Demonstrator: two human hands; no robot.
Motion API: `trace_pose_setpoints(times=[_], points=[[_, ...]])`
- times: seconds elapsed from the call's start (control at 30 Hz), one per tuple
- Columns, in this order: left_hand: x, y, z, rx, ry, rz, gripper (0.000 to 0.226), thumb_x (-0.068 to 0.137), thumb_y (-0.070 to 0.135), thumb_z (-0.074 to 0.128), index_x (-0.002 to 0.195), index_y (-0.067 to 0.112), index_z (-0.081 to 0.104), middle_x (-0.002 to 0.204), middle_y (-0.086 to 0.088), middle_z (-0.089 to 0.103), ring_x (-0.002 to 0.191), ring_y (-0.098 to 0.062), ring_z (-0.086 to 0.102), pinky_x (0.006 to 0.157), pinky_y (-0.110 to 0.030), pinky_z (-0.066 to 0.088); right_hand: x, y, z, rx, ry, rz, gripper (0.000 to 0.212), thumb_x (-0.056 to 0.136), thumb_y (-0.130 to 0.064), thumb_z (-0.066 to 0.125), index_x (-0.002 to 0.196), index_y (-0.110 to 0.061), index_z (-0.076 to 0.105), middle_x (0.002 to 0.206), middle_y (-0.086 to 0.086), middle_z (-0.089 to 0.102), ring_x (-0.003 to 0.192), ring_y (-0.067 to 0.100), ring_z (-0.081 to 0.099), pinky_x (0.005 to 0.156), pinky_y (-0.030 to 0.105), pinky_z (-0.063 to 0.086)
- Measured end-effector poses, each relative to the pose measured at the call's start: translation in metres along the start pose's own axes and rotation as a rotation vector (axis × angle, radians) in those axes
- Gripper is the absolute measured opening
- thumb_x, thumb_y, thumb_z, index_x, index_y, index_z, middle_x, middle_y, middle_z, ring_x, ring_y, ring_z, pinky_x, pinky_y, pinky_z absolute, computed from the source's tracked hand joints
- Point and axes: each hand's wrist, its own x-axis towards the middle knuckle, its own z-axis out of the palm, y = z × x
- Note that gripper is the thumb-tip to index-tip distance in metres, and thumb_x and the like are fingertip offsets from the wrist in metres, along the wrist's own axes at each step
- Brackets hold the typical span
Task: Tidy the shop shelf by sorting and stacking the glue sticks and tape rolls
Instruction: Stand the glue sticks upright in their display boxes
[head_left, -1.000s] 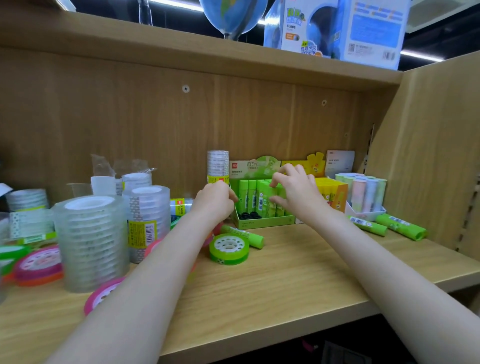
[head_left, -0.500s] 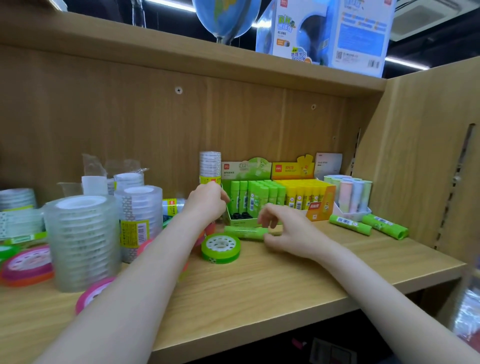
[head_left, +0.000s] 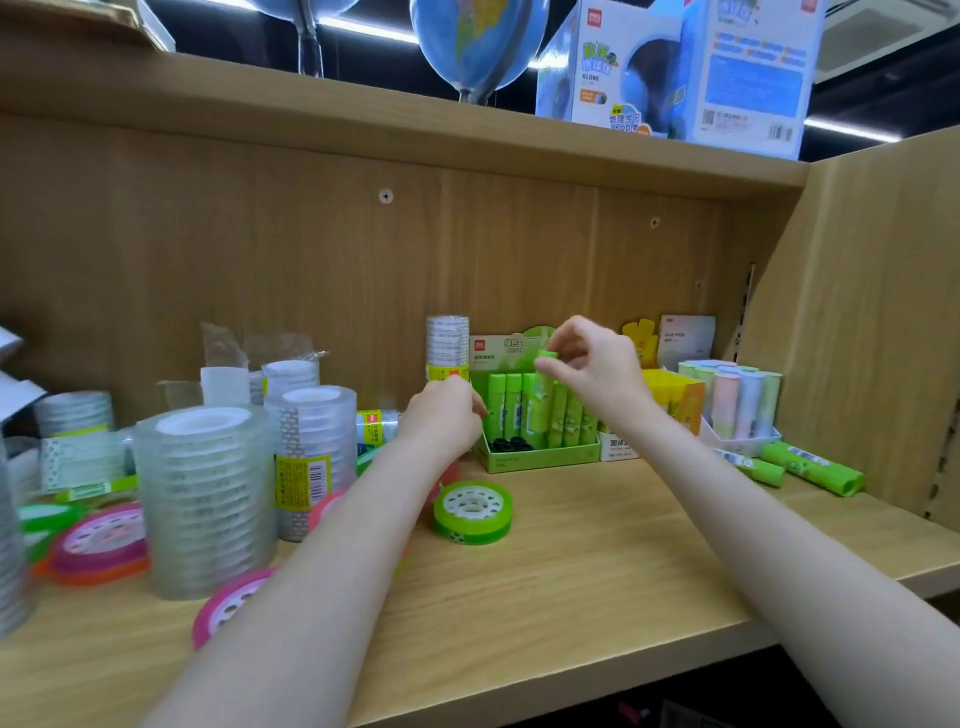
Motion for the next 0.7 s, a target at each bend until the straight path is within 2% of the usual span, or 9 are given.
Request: trace_pose_setpoints(times=[0.07, 0.13, 0.27, 0.4, 0.57, 0.63, 0.7], points=[[0.0, 0.0, 0.0, 0.006, 0.003, 0.001, 0.037, 0.089, 0.003, 0.044, 0.111, 0.021, 0.067, 0.124, -0.004, 0.06, 0.116, -0.024, 0.053, 0.09, -0.033, 0.044, 0.004, 0.002, 0.016, -0.078, -0.057, -0.035, 0.016, 0.08, -0.015, 0.072, 0.087, -0.007, 0.06, 0.083, 0.005, 0.064, 0.075, 0.015, 0.057, 0.071, 0.021, 0.048], [0.001, 0.0, 0.001, 0.017, 0.006, 0.008, 0.036, 0.089, 0.004, 0.044, 0.112, 0.021, 0.067, 0.123, -0.004, 0.061, 0.116, -0.024, 0.053, 0.09, -0.033, 0.044, 0.006, 0.005, 0.026, -0.197, -0.115, -0.063, 0.017, 0.082, -0.018, 0.069, 0.089, -0.006, 0.058, 0.087, 0.008, 0.064, 0.084, 0.021, 0.057, 0.079, 0.034, 0.047], [0.001, 0.001, 0.002, 0.019, 0.007, 0.008, 0.035, 0.089, 0.004, 0.044, 0.112, 0.02, 0.067, 0.122, -0.005, 0.061, 0.115, -0.024, 0.054, 0.089, -0.033, 0.045, 0.003, 0.01, 0.034, -0.428, -0.159, -0.049, 0.023, 0.088, -0.027, 0.061, 0.103, -0.009, 0.059, 0.105, 0.009, 0.058, 0.11, 0.025, 0.043, 0.092, 0.037, 0.033], [0.001, 0.002, 0.003, 0.044, 0.012, 0.008, 0.035, 0.089, 0.005, 0.044, 0.112, 0.02, 0.066, 0.122, -0.005, 0.061, 0.113, -0.025, 0.054, 0.087, -0.034, 0.046, 0.005, 0.018, 0.036, -0.545, -0.174, -0.032, 0.022, 0.093, -0.028, 0.052, 0.11, -0.017, 0.06, 0.124, 0.001, 0.053, 0.122, 0.024, 0.033, 0.096, 0.041, 0.029], [-0.002, 0.004, 0.004, 0.085, 0.065, 0.034, 0.037, 0.088, 0.006, 0.043, 0.114, 0.021, 0.065, 0.123, -0.005, 0.06, 0.114, -0.028, 0.053, 0.087, -0.035, 0.044, -0.005, 0.018, 0.029, -0.487, -0.201, 0.021, 0.03, 0.095, -0.028, 0.046, 0.122, -0.025, 0.059, 0.135, 0.004, 0.036, 0.129, 0.024, 0.028, 0.106, 0.045, 0.021], [-0.003, 0.008, 0.004, 0.093, 0.12, 0.091, 0.037, 0.088, 0.006, 0.042, 0.114, 0.02, 0.065, 0.123, -0.005, 0.058, 0.113, -0.029, 0.053, 0.085, -0.035, 0.044, -0.016, 0.025, 0.011, -0.424, -0.155, 0.021, 0.037, 0.095, -0.03, 0.048, 0.131, -0.028, 0.051, 0.142, 0.003, 0.032, 0.132, 0.024, 0.026, 0.109, 0.046, 0.019], [-0.005, 0.016, 0.006, 0.107, 0.139, 0.178, 0.037, 0.089, 0.006, 0.041, 0.116, 0.018, 0.064, 0.122, -0.008, 0.054, 0.114, -0.03, 0.051, 0.086, -0.036, 0.043, -0.027, 0.033, -0.02, -0.364, 0.044, 0.045, 0.038, 0.094, -0.027, 0.05, 0.132, -0.023, 0.05, 0.14, 0.006, 0.038, 0.129, 0.027, 0.032, 0.107, 0.043, 0.024]])
